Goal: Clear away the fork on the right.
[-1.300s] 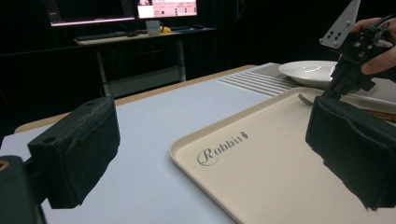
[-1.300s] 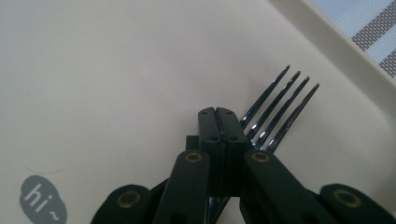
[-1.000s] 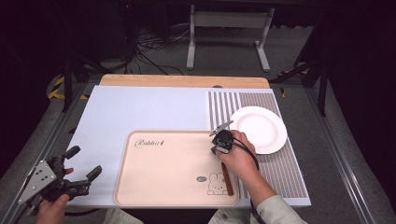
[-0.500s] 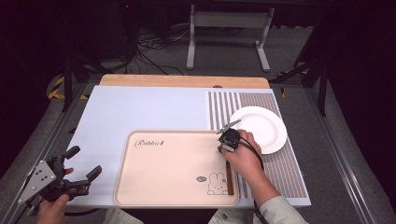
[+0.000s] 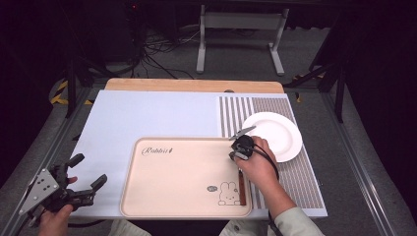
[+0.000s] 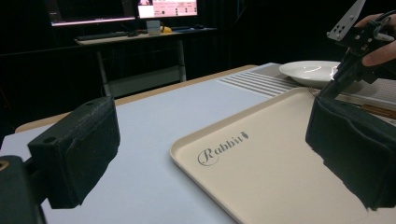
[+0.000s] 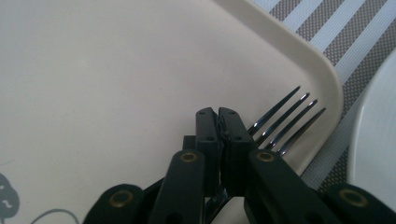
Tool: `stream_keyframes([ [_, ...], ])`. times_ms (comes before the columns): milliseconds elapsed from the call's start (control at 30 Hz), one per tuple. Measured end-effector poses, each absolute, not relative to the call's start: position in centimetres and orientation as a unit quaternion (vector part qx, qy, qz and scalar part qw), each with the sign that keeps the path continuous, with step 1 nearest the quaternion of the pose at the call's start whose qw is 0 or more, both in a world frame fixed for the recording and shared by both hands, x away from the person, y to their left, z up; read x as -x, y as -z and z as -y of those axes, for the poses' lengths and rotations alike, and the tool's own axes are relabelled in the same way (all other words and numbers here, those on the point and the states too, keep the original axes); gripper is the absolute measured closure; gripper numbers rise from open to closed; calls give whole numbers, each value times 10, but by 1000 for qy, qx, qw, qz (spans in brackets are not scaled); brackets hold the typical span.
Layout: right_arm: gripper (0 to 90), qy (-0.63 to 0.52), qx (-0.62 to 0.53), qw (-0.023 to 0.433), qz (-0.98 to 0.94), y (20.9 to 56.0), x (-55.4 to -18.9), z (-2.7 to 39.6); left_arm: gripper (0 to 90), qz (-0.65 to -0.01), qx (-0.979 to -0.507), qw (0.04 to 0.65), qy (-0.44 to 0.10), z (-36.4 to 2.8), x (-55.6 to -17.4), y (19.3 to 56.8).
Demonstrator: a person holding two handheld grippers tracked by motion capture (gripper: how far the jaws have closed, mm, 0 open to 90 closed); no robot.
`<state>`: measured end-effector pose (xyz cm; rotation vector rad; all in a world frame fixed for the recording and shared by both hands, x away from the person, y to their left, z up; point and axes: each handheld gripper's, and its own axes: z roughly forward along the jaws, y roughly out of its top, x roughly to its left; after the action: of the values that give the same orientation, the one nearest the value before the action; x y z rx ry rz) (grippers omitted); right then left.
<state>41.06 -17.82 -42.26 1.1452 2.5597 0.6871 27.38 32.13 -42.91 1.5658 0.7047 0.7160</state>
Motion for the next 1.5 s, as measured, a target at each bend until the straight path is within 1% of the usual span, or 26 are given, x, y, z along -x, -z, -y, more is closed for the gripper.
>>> stream_keyframes([
  [100,741,-255,-385,138,-876,416,-408,178,38,-304,-675,597,-308,-321,-274,429],
  [133,644,-265,-379,147,-875,414,-407,178,38,-303,-676,597,-308,-321,-274,429],
  [167,575,-273,-376,152,-872,413,-406,178,38,-303,-676,597,-308,-321,-274,429],
  [200,477,-286,-375,157,-868,411,-405,178,38,-303,-676,597,-309,-321,-274,429],
  [267,356,-310,-369,160,-861,408,-404,179,38,-304,-675,598,-309,-321,-274,429],
  [300,306,-325,-367,162,-856,405,-403,180,38,-304,-675,597,-308,-321,-274,429],
  [367,266,-349,-361,167,-849,400,-400,183,38,-304,-675,597,-308,-321,-274,429],
  [567,234,-382,-352,177,-836,385,-389,193,38,-304,-674,598,-309,-321,-274,430],
  [900,182,-431,-321,215,-815,370,-371,218,38,-304,-675,597,-309,-320,-274,430],
  [1233,178,-481,-306,243,-785,364,-354,245,38,-305,-676,596,-308,-321,-274,429],
  [1333,171,-492,-300,261,-774,365,-350,255,38,-305,-675,597,-310,-321,-274,430],
  [1500,158,-513,-299,267,-759,370,-343,272,38,-305,-675,596,-309,-321,-274,430],
])
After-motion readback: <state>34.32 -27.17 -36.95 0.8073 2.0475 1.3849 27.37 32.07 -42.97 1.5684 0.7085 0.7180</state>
